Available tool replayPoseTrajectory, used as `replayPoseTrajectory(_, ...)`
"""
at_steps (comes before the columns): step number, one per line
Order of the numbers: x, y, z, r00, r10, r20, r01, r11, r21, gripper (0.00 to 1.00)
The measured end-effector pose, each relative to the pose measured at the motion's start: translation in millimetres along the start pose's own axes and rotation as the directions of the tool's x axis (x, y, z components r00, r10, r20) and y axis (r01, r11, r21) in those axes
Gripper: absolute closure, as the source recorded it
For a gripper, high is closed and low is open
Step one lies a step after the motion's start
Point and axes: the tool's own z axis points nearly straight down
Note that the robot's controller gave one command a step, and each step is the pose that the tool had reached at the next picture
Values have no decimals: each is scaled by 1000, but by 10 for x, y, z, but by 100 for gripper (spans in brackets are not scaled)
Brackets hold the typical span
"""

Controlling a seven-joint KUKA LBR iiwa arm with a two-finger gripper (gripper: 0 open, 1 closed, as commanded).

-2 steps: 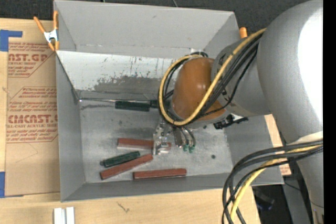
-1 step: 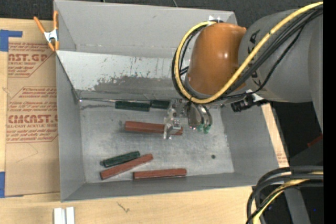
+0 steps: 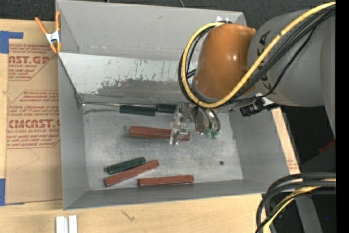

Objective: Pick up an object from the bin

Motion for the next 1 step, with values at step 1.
replayPoseTrajectory(1,10,-2,-34,1000,-1,-5,1,1000,1,100)
